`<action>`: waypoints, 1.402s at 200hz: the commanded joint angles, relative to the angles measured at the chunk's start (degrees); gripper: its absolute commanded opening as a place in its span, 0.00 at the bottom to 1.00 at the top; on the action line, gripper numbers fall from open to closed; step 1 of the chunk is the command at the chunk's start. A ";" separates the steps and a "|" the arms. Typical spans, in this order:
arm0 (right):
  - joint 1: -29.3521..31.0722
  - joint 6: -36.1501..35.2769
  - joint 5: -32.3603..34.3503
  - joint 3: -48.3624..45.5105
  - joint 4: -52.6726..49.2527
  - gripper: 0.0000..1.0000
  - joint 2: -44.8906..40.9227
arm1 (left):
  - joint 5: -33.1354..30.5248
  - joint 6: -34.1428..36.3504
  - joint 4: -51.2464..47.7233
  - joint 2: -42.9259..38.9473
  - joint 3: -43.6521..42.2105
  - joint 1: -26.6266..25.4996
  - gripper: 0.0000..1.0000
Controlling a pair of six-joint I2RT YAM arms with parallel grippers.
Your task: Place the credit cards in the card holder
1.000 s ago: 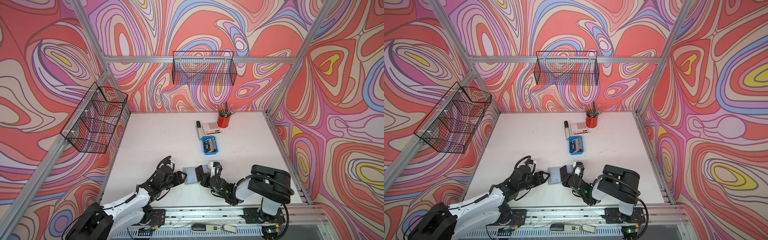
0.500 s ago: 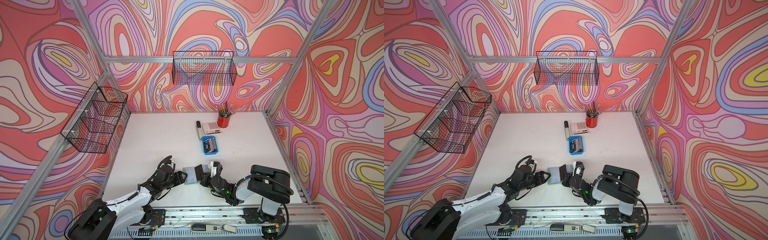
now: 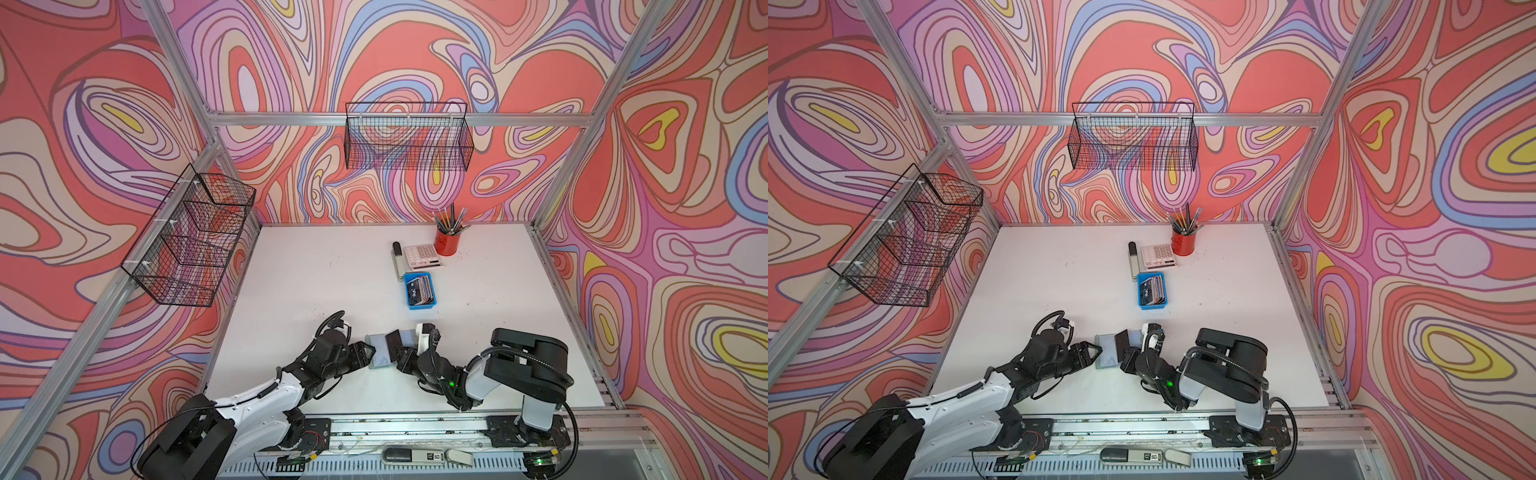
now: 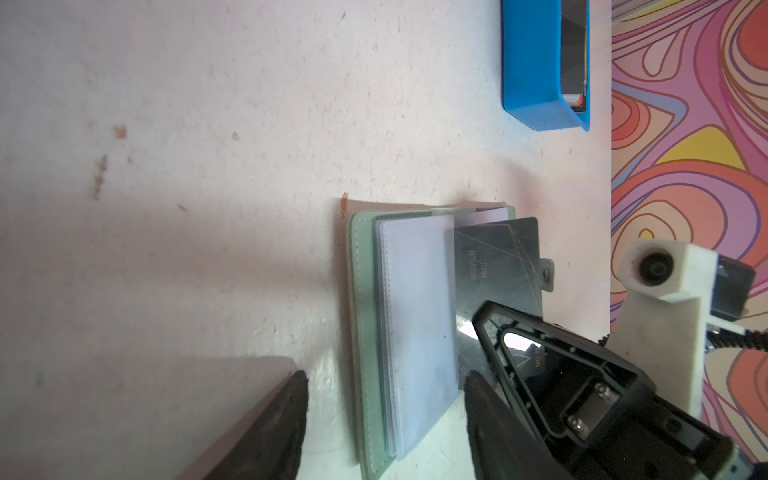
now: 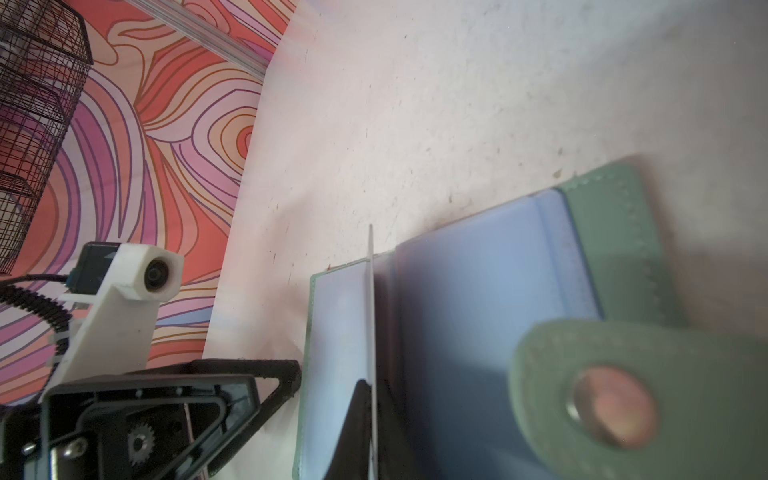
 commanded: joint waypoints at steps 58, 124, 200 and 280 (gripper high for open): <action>0.44 1.99 -1.69 -0.24 2.55 0.00 2.14 | 0.73 -0.42 0.46 1.42 1.01 0.22 0.62; 0.62 1.71 3.95 5.14 -22.84 0.29 -4.84 | 0.69 -0.42 0.55 1.60 0.95 0.27 0.62; 1.30 -1.82 10.15 16.14 -49.23 0.61 -8.03 | 1.27 -0.55 2.08 3.08 0.99 0.26 0.62; 1.30 -6.18 13.01 19.27 -57.97 0.73 -12.82 | 1.56 -0.50 2.13 3.03 1.03 0.23 0.62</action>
